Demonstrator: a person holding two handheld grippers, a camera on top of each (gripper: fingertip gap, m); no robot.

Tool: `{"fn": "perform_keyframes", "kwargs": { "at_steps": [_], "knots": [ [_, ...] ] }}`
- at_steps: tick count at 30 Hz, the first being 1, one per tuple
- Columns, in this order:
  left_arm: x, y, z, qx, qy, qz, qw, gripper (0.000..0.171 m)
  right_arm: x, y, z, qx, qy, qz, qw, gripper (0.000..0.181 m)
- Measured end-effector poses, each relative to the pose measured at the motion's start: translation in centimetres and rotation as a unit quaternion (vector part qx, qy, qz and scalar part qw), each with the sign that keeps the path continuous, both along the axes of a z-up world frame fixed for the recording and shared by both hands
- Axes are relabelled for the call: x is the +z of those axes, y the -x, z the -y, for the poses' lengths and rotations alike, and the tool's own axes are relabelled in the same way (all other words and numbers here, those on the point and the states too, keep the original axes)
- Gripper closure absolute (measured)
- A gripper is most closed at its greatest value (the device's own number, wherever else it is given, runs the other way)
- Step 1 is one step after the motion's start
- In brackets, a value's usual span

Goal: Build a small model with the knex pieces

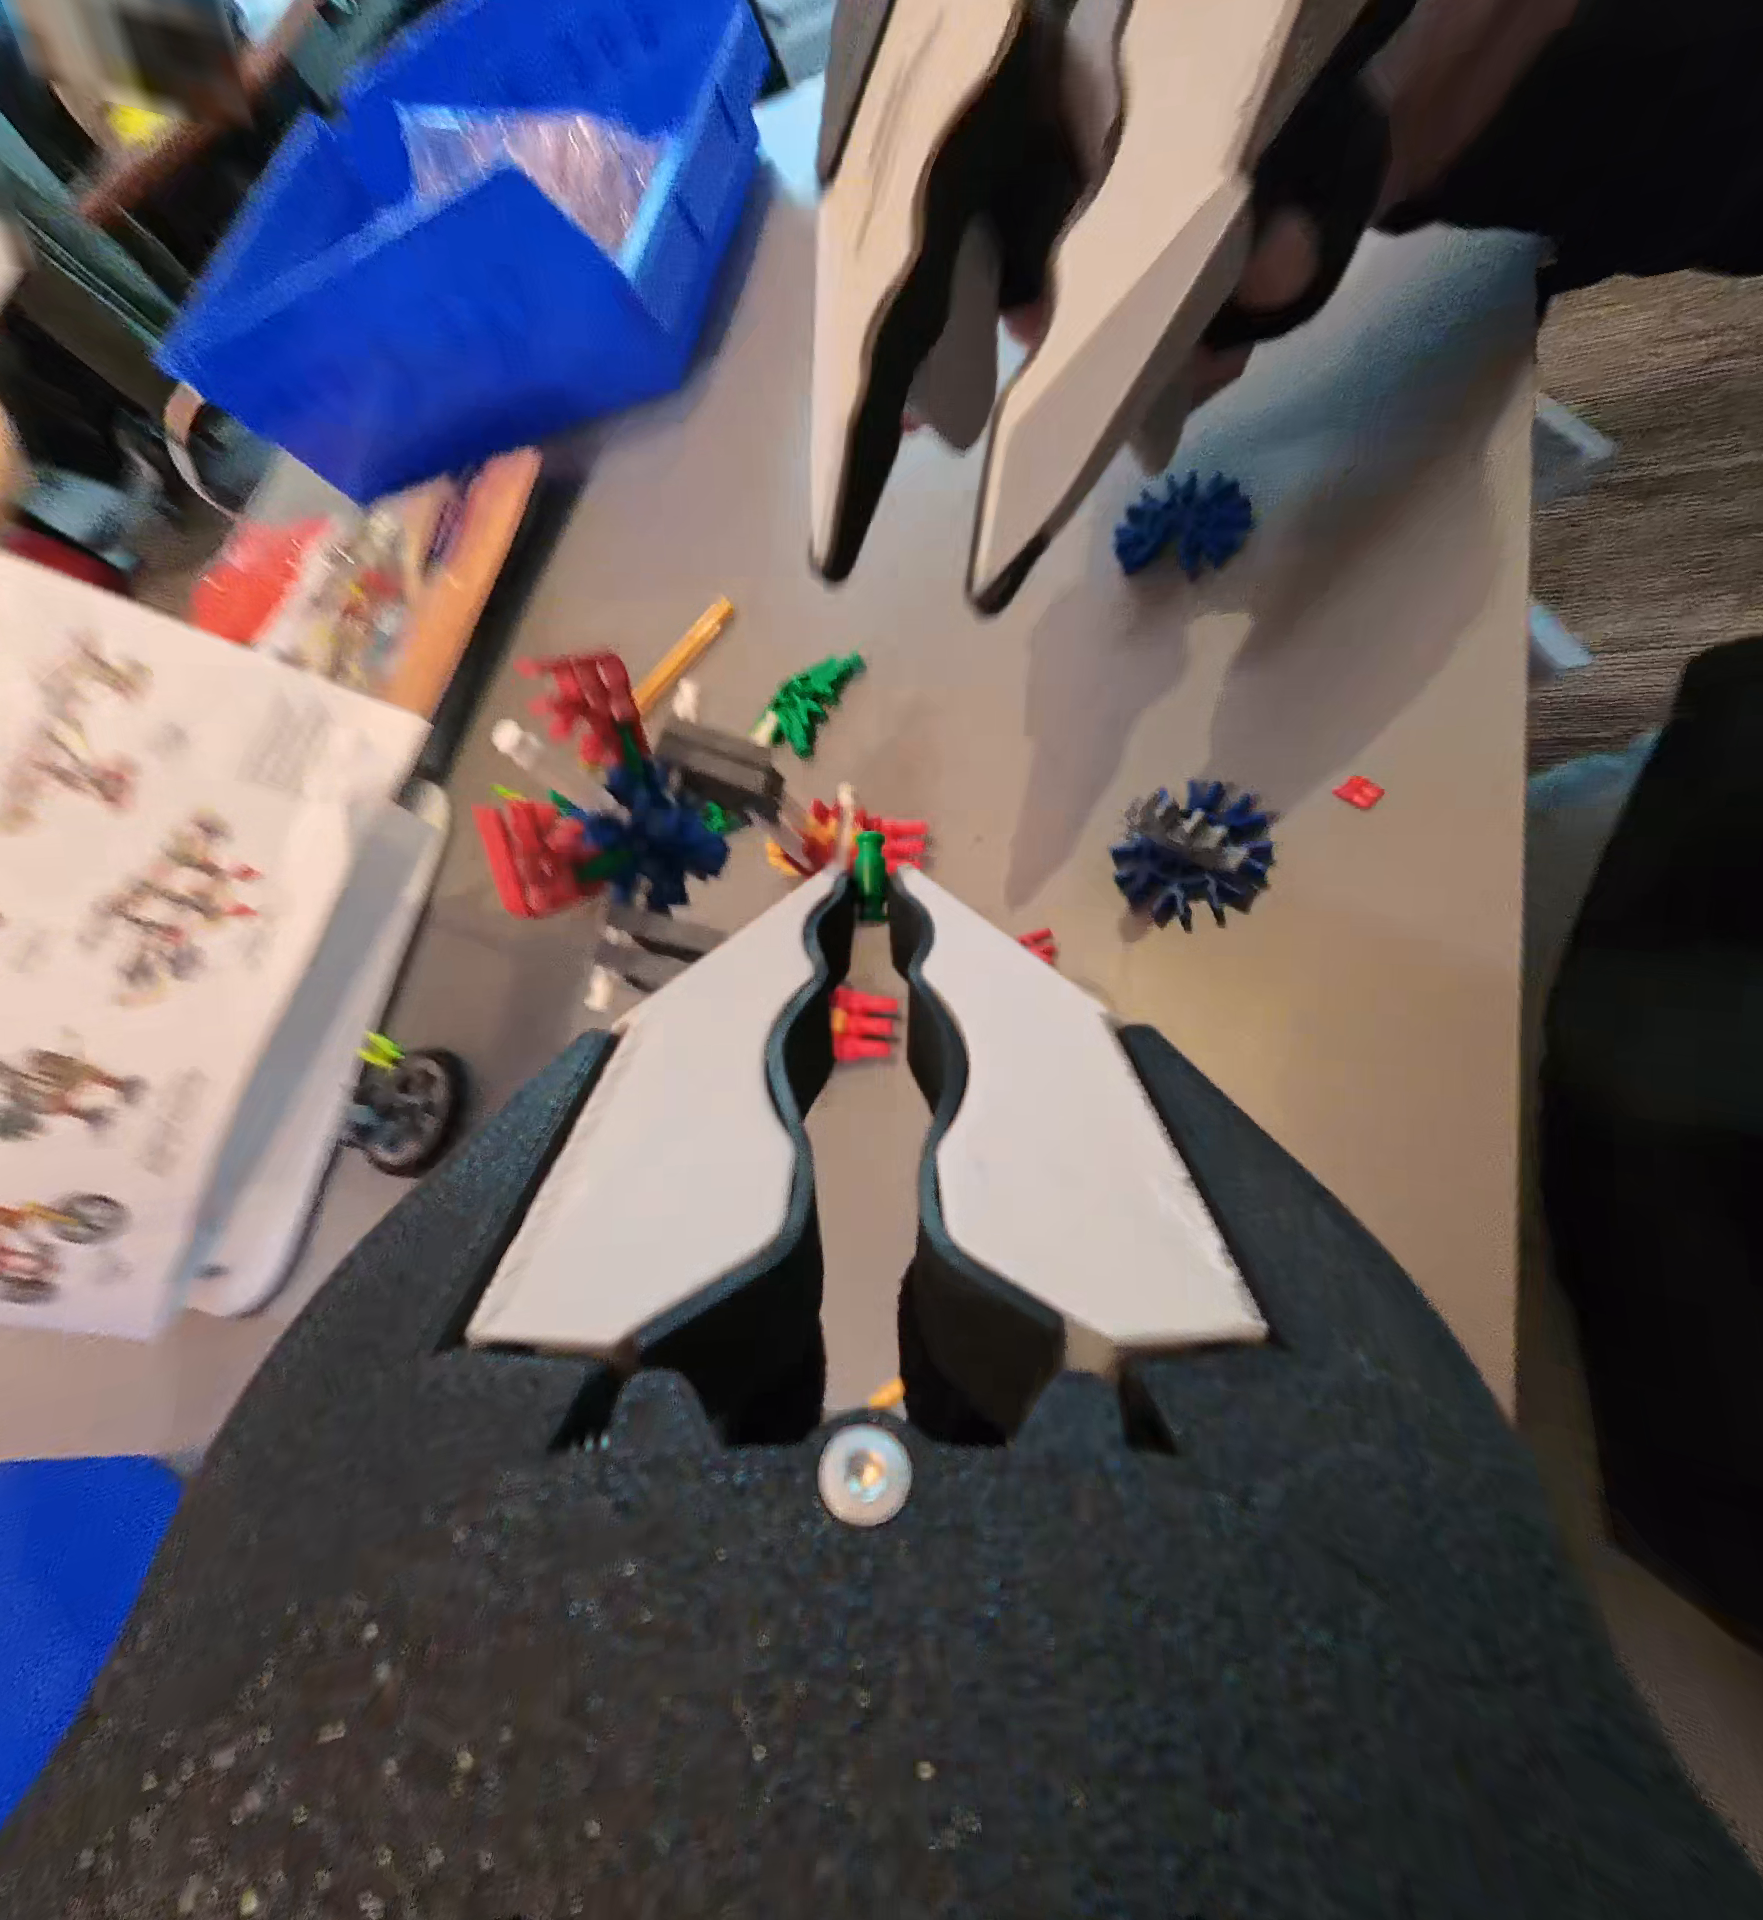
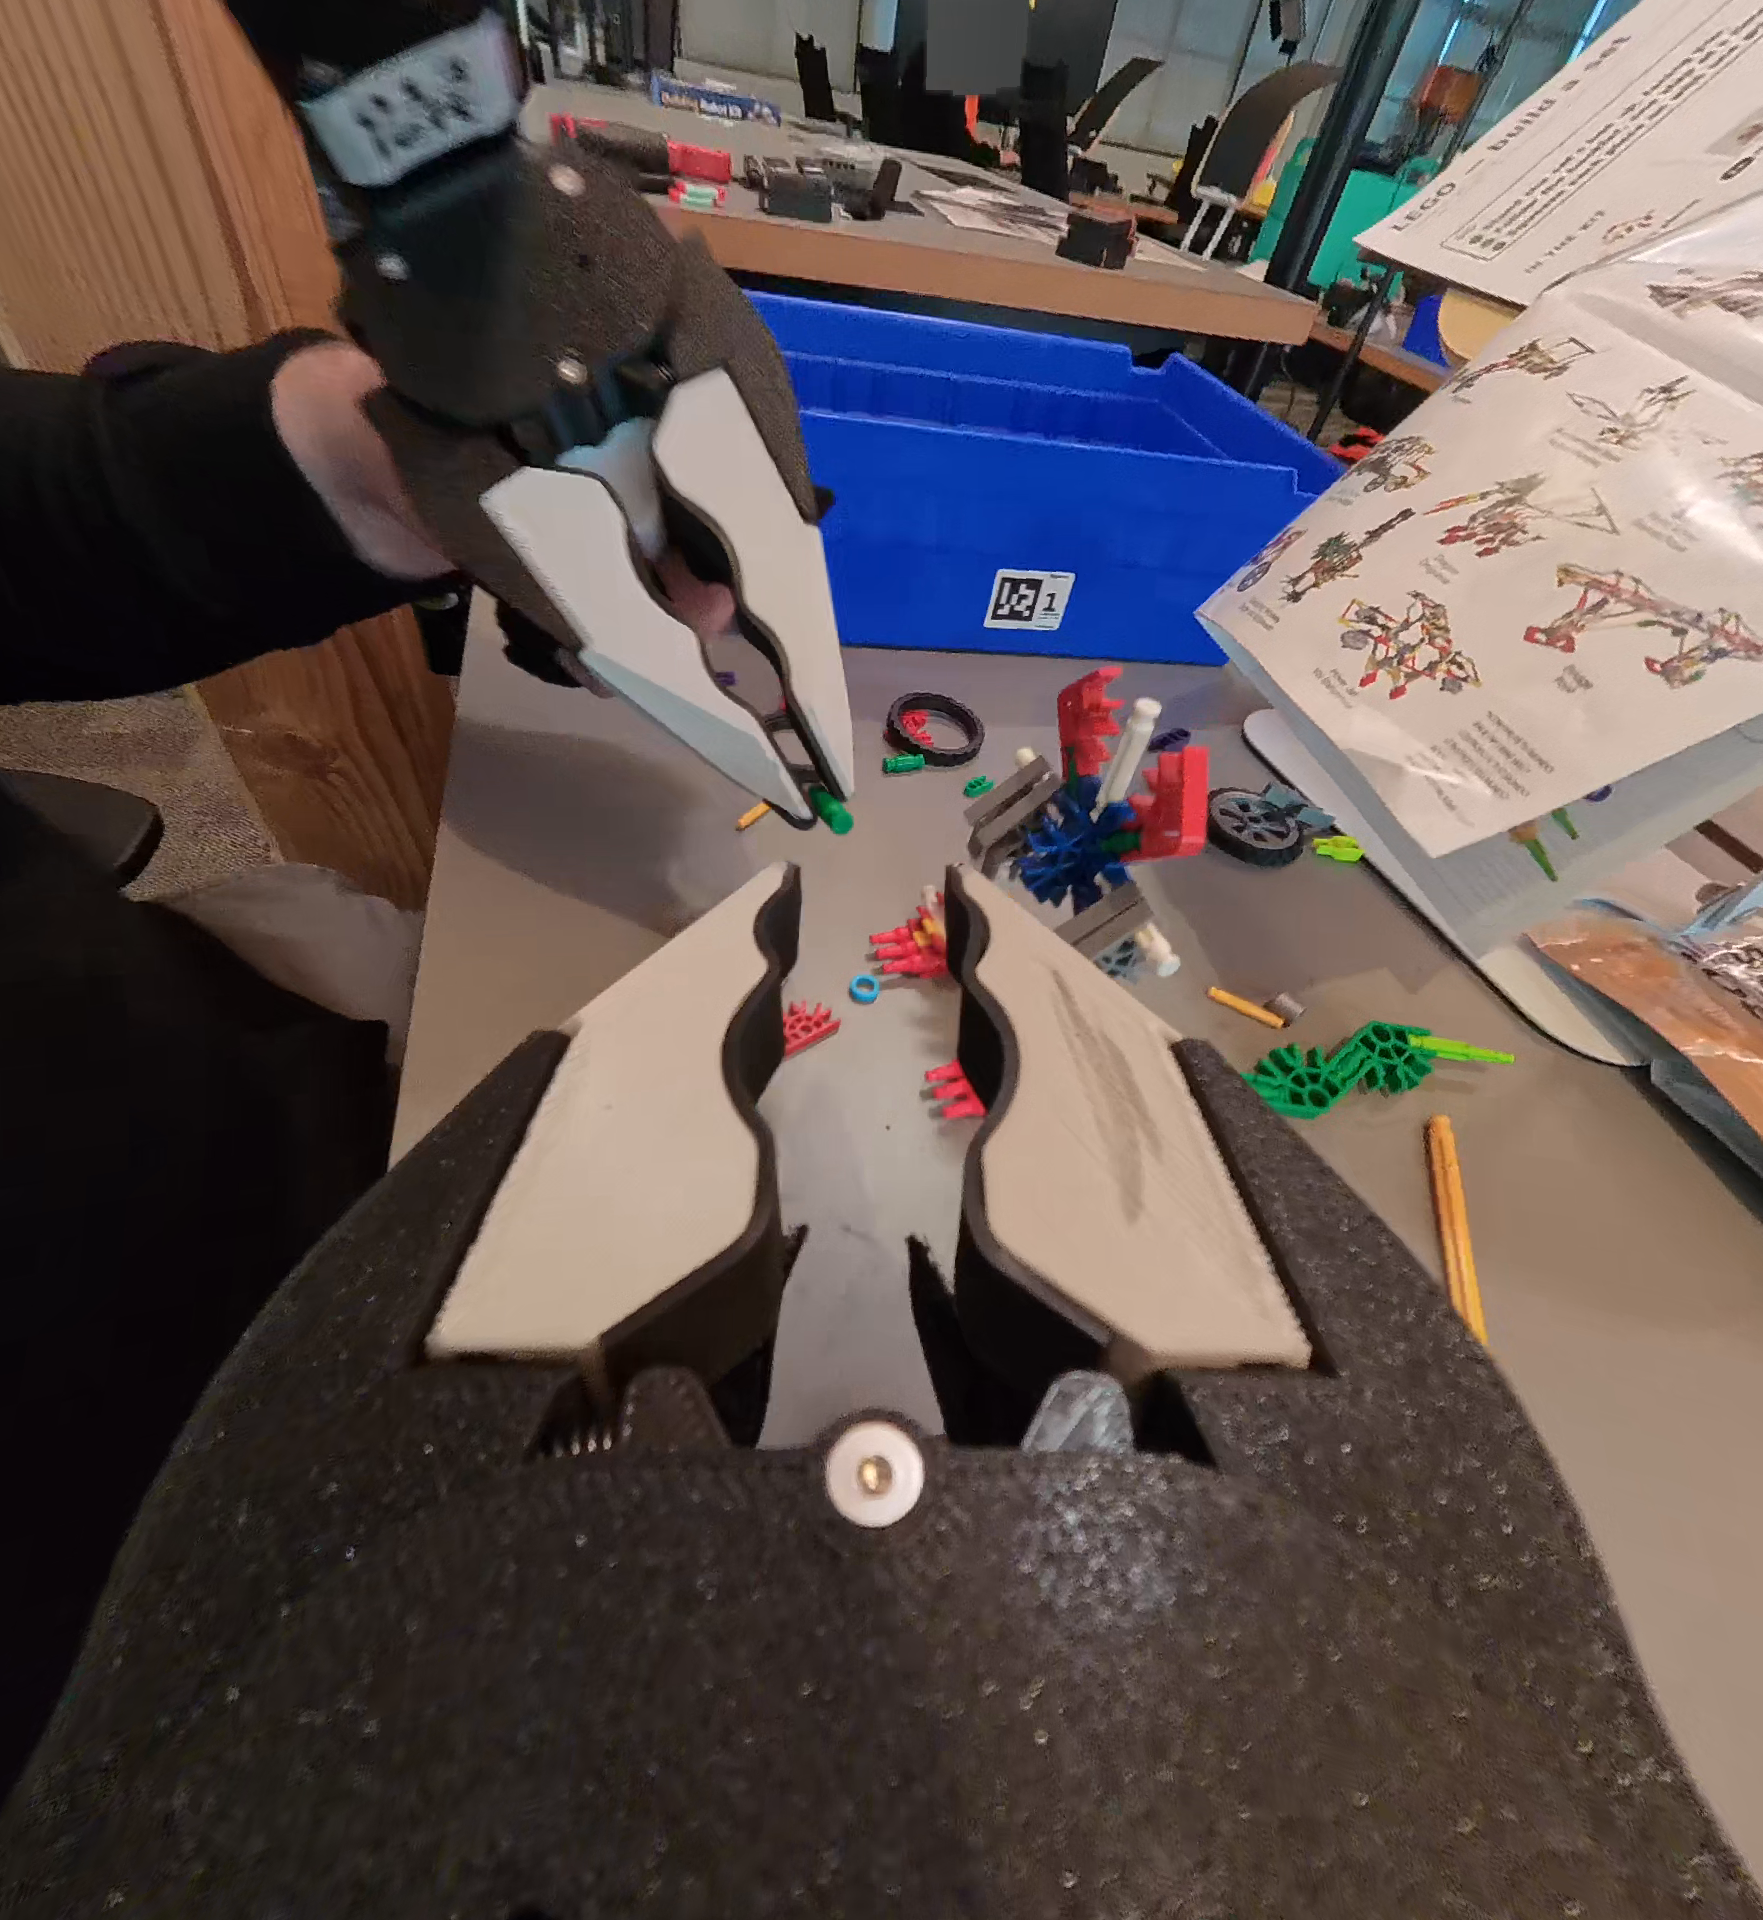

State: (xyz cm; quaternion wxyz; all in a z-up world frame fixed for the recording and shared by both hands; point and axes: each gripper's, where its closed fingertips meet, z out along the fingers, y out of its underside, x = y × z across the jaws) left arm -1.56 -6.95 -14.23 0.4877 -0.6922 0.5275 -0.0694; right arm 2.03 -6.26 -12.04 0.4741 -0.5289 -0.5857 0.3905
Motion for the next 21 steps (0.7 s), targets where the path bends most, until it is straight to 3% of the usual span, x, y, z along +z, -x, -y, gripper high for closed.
{"fn": "perform_keyframes", "kwargs": {
  "at_steps": [6, 11, 21],
  "knots": [
    [3.8, -1.6, 0.5, -0.040, -0.105, -0.004, 0.994, 0.167, 1.1, 1.9, -0.3, 0.015, -0.016, 0.021, 1.000, 0.162],
    [4.0, -1.6, 0.3, -0.047, -0.129, -0.027, 0.990, 0.167, 1.7, 3.0, 1.5, 0.067, -0.004, 0.020, 0.998, 0.162],
    [4.8, -1.6, 0.5, -0.070, -0.197, -0.047, 0.977, 0.167, 2.7, 3.0, 1.6, 0.099, 0.092, -0.014, 0.991, 0.170]
  ]
}}
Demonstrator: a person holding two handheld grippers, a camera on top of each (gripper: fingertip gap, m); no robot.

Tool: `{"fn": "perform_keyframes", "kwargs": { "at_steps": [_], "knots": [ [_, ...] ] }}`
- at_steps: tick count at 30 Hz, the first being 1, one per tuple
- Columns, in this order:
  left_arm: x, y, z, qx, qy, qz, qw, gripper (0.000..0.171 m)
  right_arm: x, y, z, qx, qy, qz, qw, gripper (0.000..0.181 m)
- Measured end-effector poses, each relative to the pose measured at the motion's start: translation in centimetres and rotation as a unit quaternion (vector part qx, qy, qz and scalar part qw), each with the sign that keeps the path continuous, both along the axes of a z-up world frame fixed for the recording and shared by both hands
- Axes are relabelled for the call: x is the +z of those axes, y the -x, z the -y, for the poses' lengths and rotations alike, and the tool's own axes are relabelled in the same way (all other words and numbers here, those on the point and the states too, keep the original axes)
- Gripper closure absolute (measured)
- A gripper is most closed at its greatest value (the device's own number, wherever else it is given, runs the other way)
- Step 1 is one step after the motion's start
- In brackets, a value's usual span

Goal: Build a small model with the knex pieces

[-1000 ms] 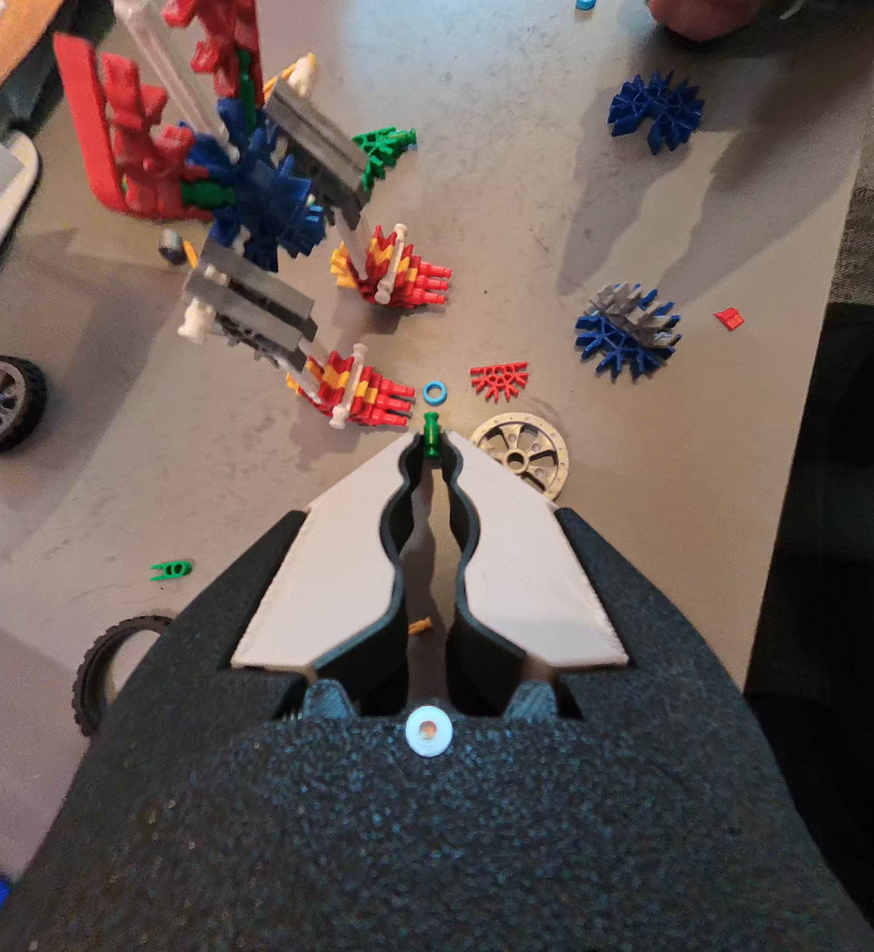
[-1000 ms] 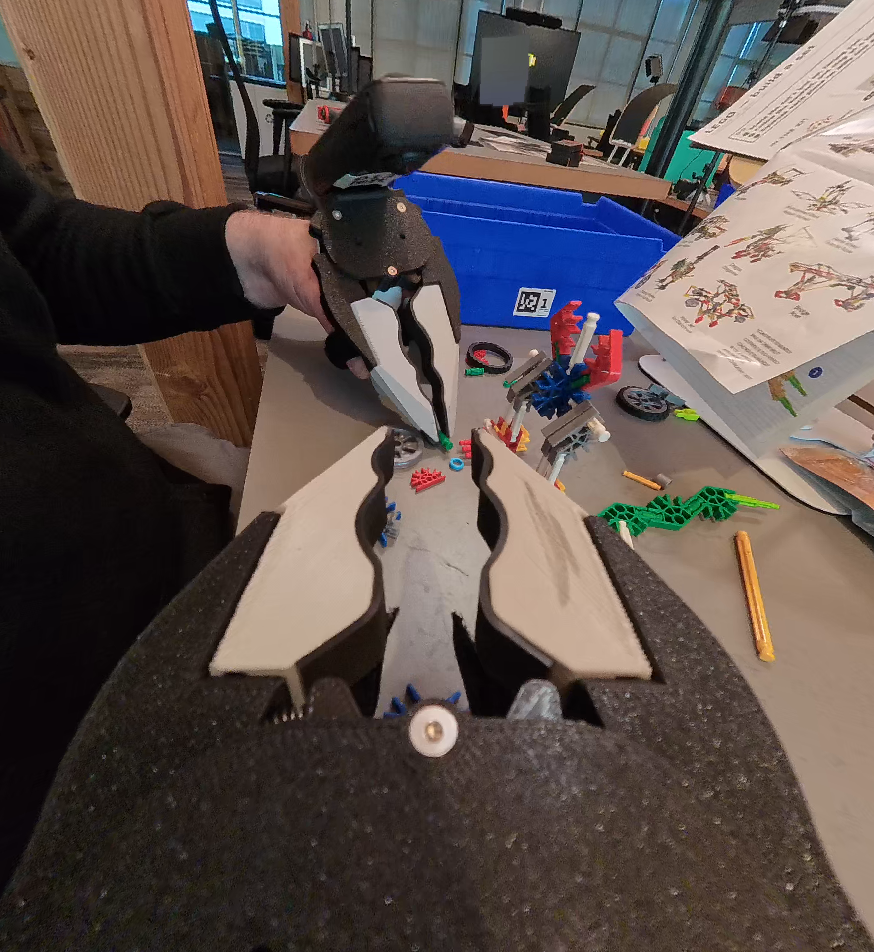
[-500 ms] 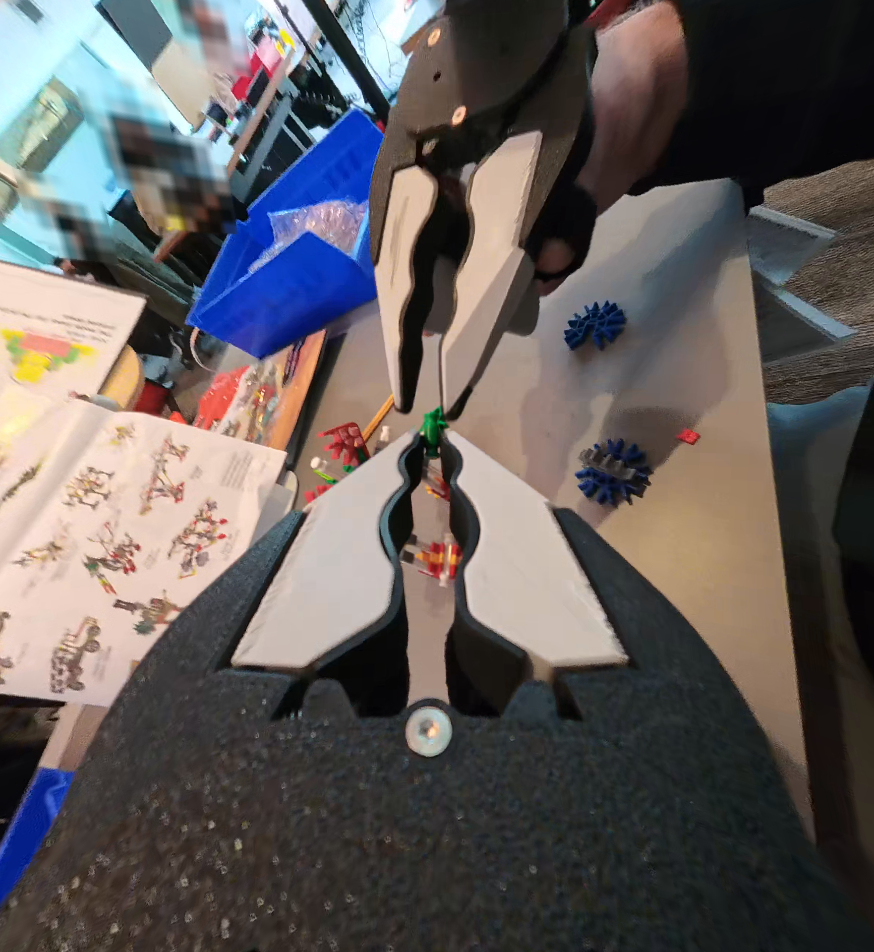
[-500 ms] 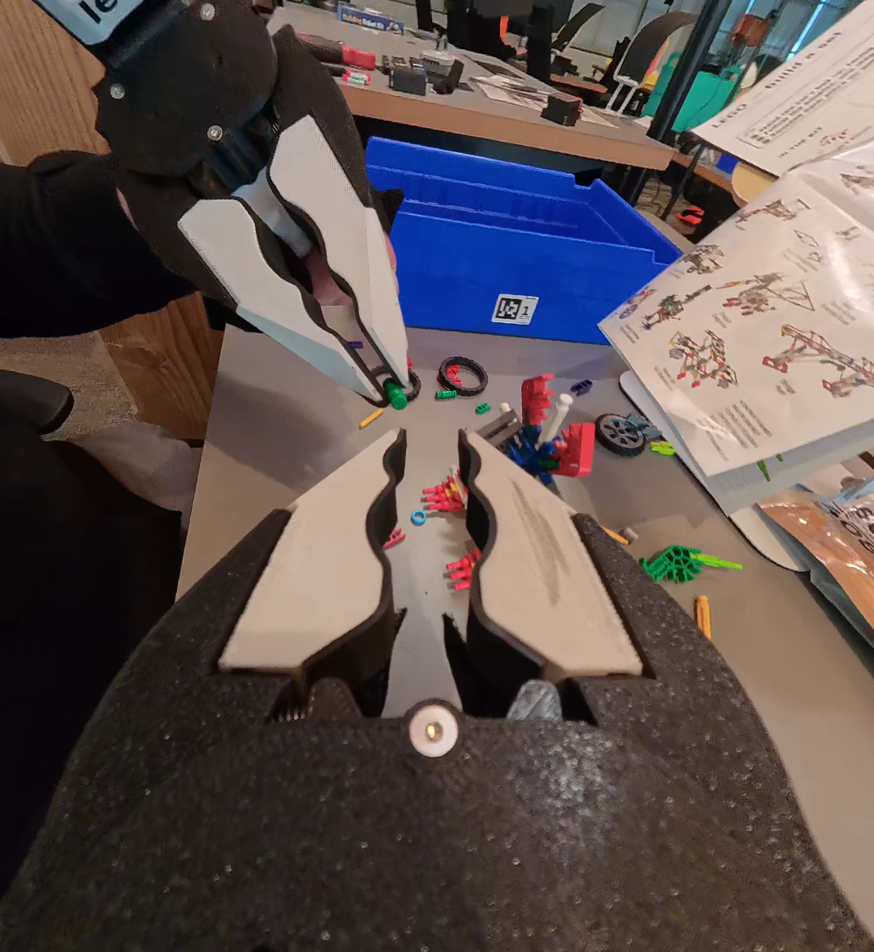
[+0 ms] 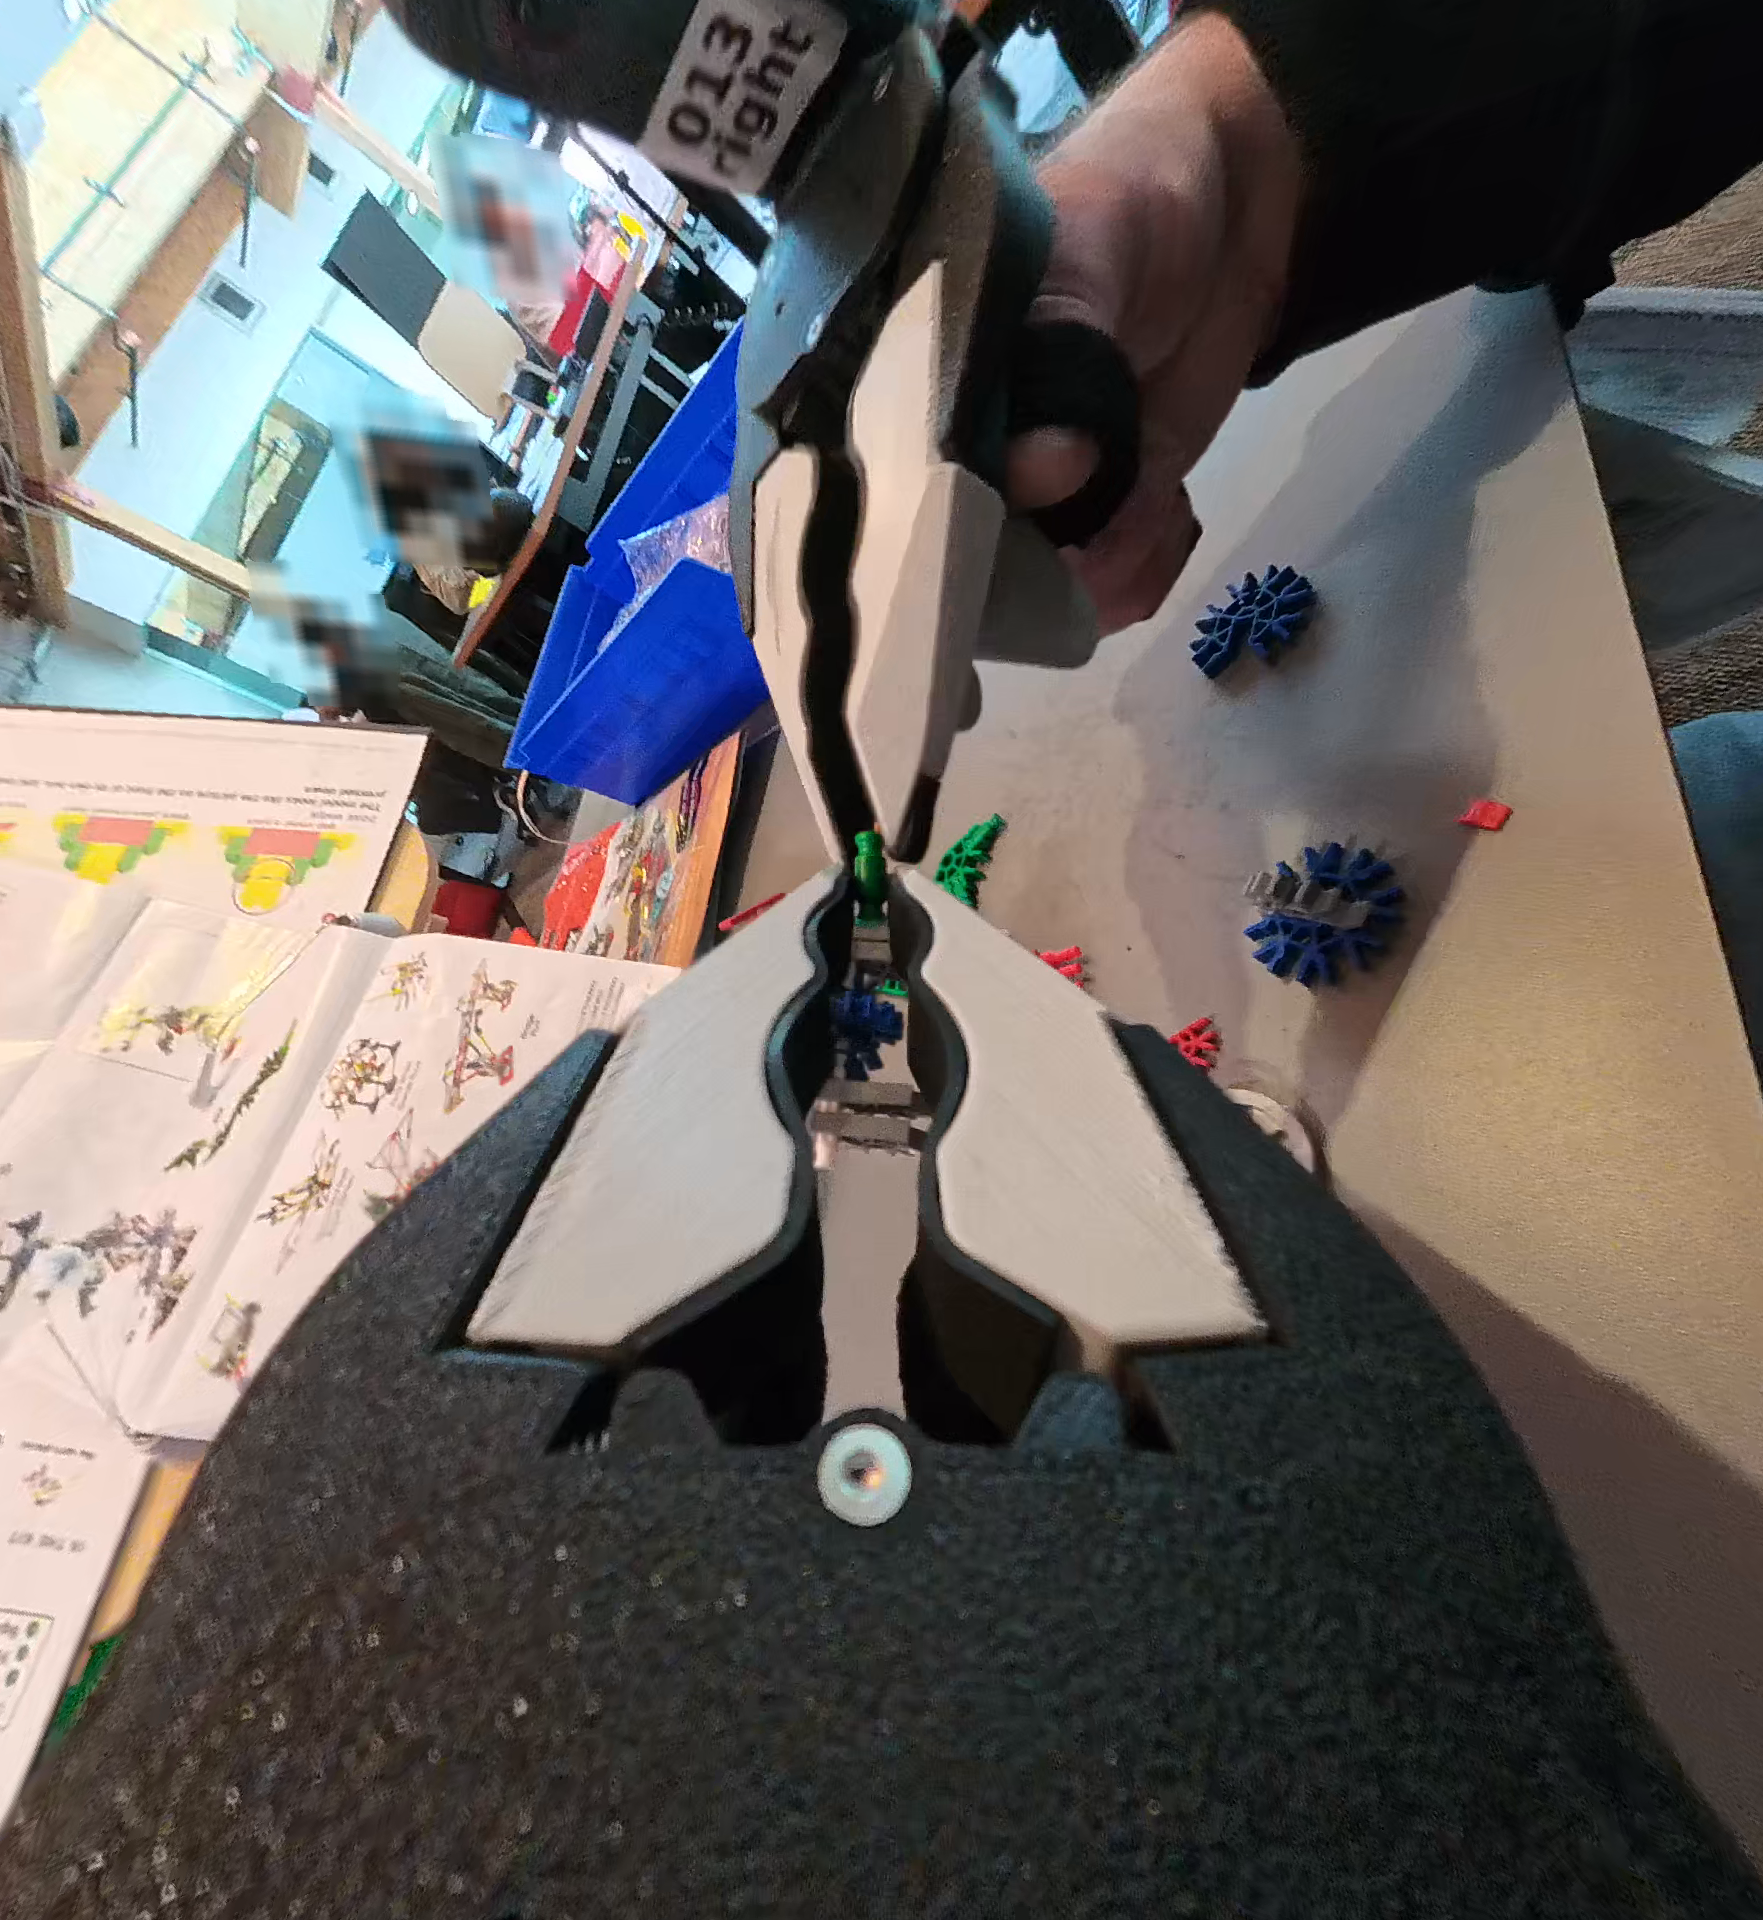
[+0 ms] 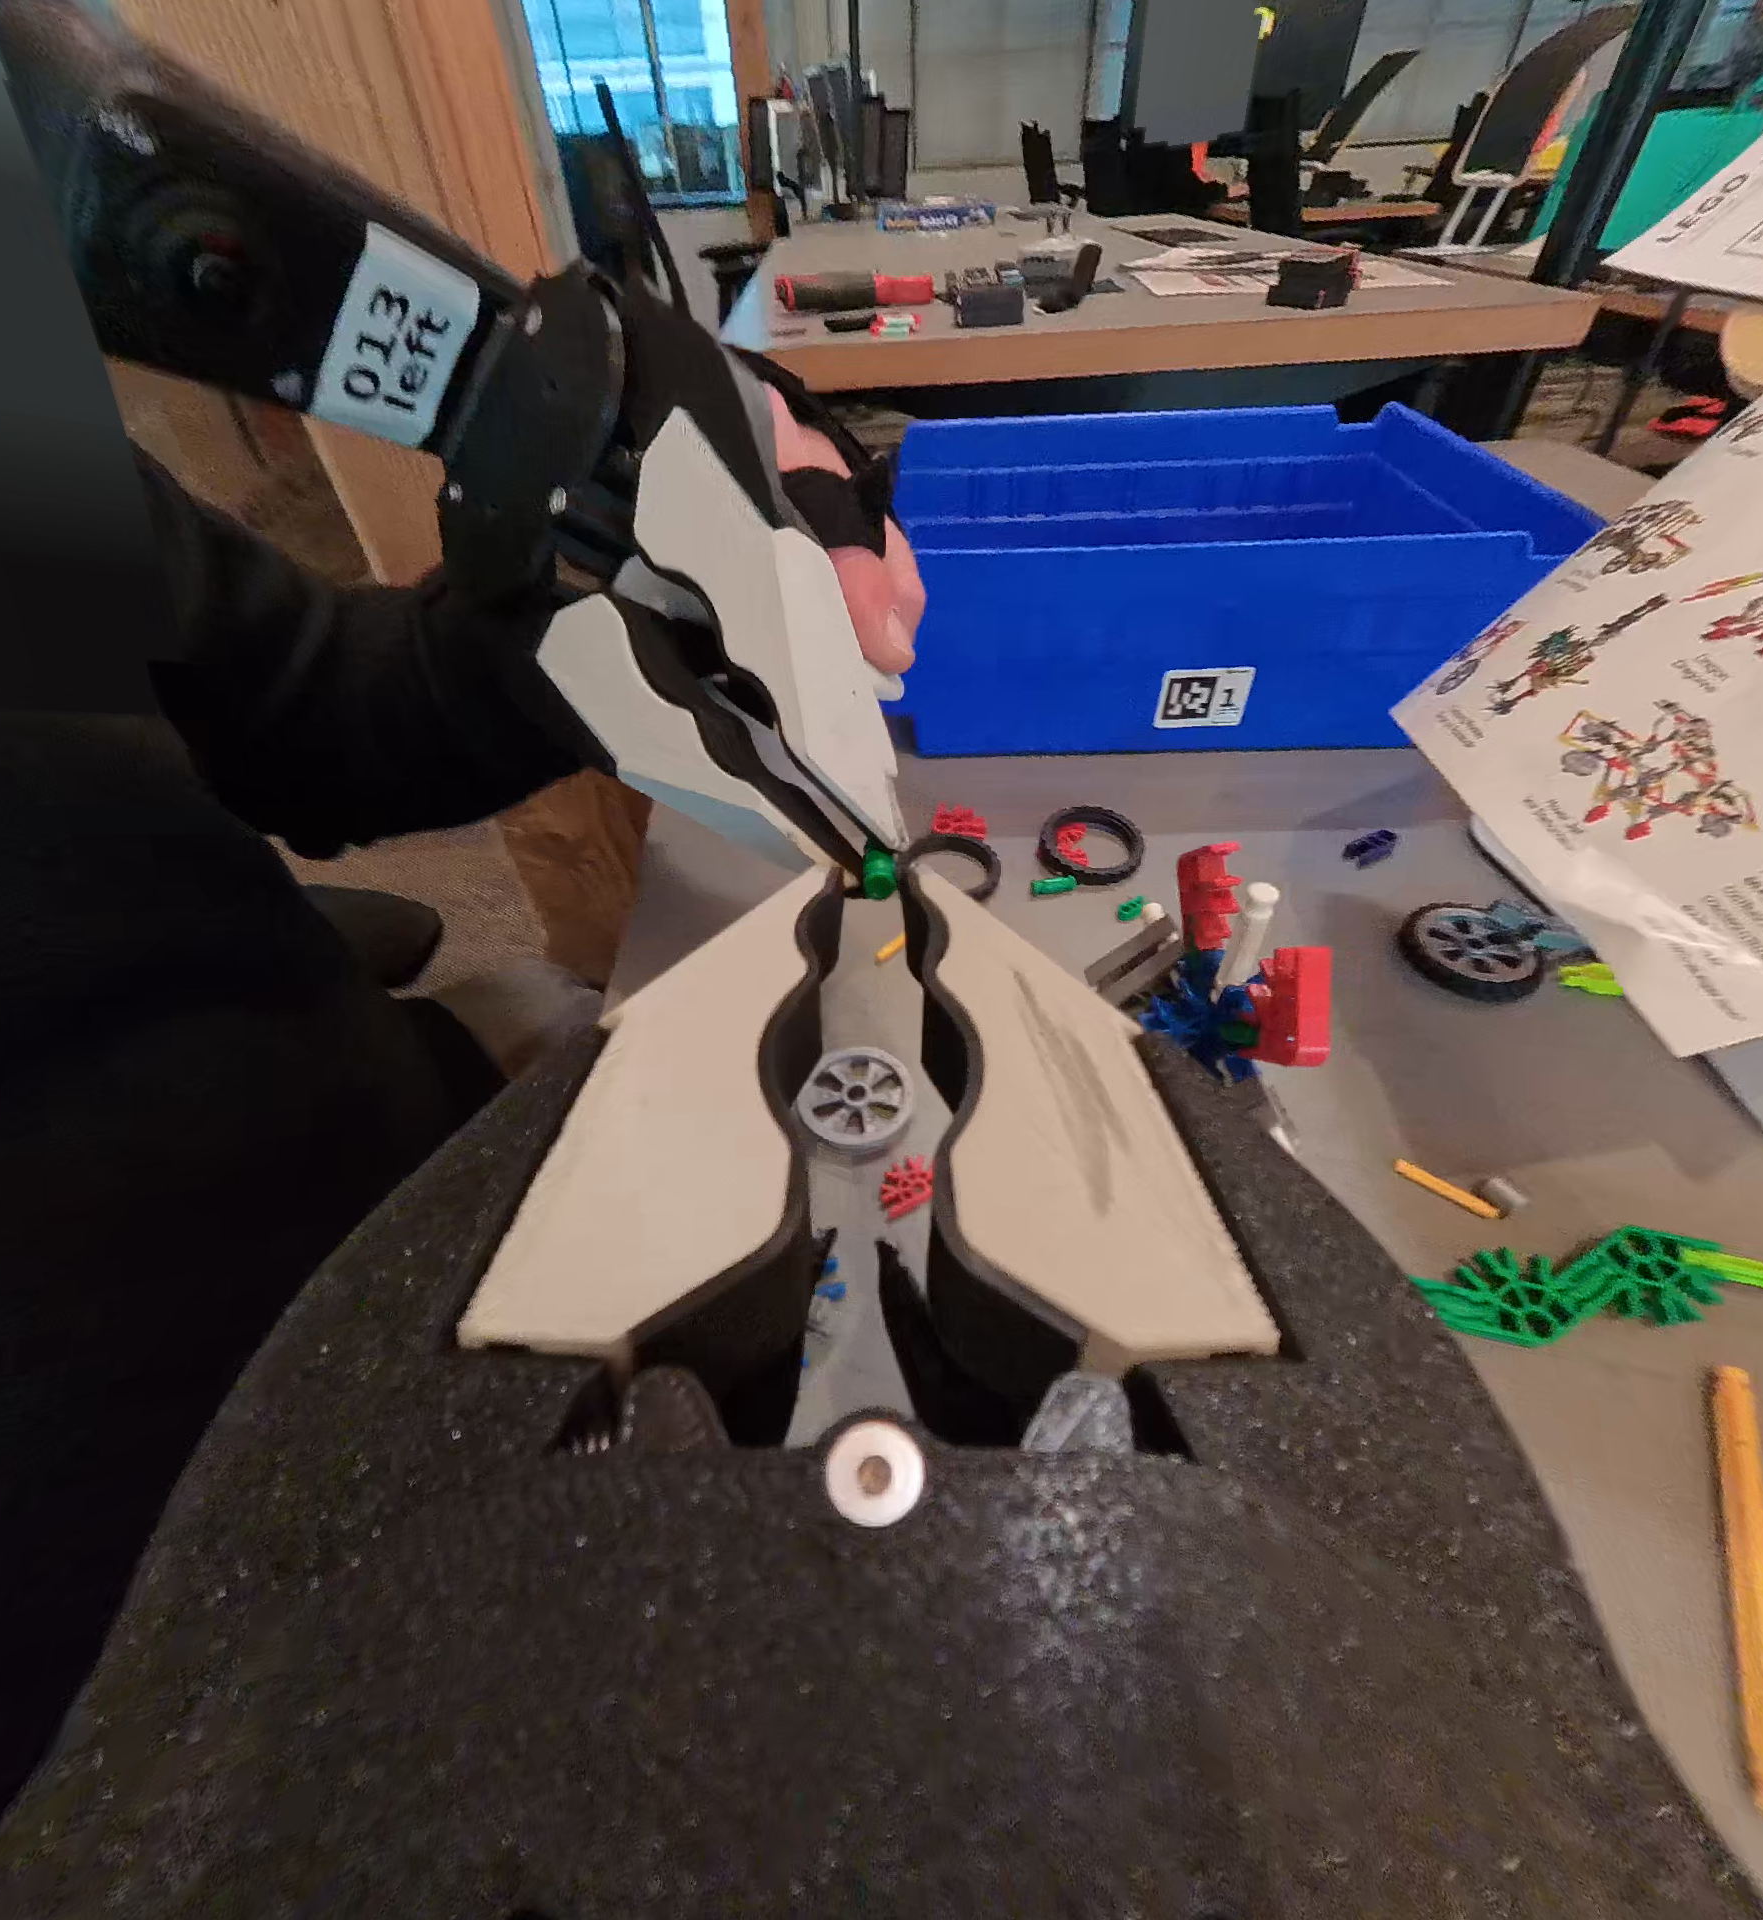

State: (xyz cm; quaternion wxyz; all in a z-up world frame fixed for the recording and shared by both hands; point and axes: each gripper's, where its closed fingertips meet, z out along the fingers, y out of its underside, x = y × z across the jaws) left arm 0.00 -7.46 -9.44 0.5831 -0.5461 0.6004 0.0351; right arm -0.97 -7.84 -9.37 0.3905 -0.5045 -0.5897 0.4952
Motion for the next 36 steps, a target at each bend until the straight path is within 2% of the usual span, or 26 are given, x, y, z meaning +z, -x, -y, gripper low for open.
{"fn": "perform_keyframes", "kwargs": {
  "at_steps": [4, 15, 22, 28, 33, 36],
  "knots": [
    [0.1, -0.1, 0.0, -0.009, -0.033, -0.022, 0.999, 0.167, 0.2, -0.1, 0.0, 0.016, 0.036, -0.011, 0.999, 0.175],
    [1.4, 0.3, -2.2, -0.008, -0.065, 0.008, 0.998, 0.166, 1.5, 0.3, -2.1, -0.009, -0.032, -0.021, 0.999, 0.176],
    [2.1, 1.0, -4.2, -0.002, -0.073, 0.038, 0.997, 0.155, 2.7, 1.0, -4.0, -0.015, -0.052, -0.025, 0.998, 0.177],
    [2.0, 1.9, -5.8, 0.006, -0.043, 0.087, 0.995, 0.137, 3.0, 1.7, -6.5, -0.028, -0.049, -0.024, 0.998, 0.177],
    [1.0, 2.7, -6.7, 0.013, -0.001, 0.117, 0.993, 0.131, 2.8, 1.8, -8.2, -0.043, -0.033, -0.039, 0.998, 0.177],
    [0.1, 3.3, -7.0, 0.016, 0.011, 0.106, 0.994, 0.129, 2.1, 1.5, -8.7, -0.053, -0.030, -0.035, 0.998, 0.177]
  ]
}}
